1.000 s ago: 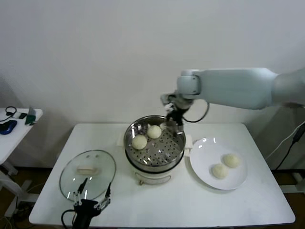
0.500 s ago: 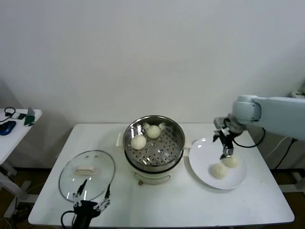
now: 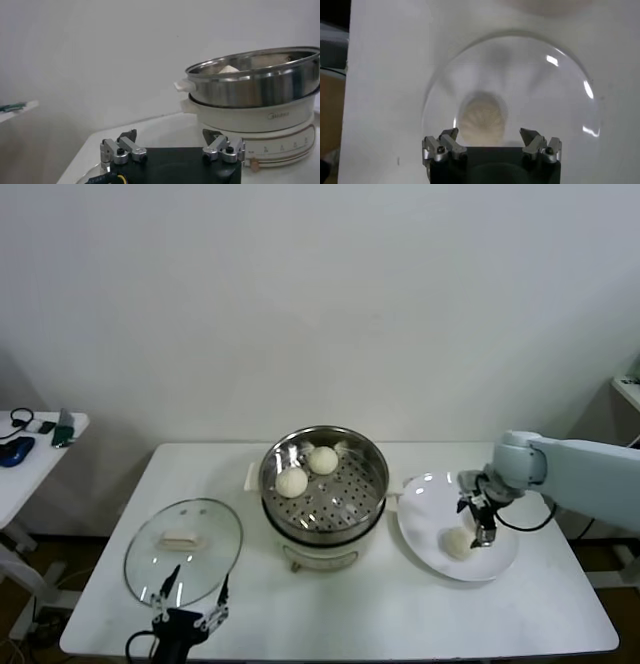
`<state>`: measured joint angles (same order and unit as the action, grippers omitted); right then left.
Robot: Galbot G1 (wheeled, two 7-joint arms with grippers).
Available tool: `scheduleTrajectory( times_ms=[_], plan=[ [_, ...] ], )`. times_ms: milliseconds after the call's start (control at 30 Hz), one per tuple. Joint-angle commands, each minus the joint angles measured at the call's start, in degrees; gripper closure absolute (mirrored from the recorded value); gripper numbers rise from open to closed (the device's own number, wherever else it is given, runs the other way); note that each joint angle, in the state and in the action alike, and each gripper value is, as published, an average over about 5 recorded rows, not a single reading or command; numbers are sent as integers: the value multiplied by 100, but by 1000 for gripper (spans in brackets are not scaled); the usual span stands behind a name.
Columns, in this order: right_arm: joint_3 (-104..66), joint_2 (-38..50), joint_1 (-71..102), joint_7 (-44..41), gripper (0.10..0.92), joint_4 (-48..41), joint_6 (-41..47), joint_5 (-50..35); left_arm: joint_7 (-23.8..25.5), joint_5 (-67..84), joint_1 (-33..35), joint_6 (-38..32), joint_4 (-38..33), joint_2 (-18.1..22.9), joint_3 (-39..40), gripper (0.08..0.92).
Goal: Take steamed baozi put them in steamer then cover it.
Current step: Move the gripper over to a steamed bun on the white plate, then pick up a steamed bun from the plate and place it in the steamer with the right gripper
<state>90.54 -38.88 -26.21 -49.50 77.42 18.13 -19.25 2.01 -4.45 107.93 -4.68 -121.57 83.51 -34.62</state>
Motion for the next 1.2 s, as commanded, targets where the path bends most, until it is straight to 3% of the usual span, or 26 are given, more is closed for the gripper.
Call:
scheduleTrajectory(
  times_ms=[33,267,533,767,1200],
  plan=[
    [-568,-19,784,34,203,-389,13,288,3,-4,4,4,2,3,0,177],
    [-593,-136,828,74,203,-439,50,253,8,0,-8,6,13,4,-7,177],
    [-574,-182,792,105,322,-391,70,269,8,-6,-21,19,12,15,14,177],
    [-529,-163,498,-9,330,-319,-38,405,-2,-48,-5,23,5,36,33,177],
    [841,-585,-2538,-838,330,370,-1563,225,-15,-82,28,24,-46,32,55,177]
  ],
)
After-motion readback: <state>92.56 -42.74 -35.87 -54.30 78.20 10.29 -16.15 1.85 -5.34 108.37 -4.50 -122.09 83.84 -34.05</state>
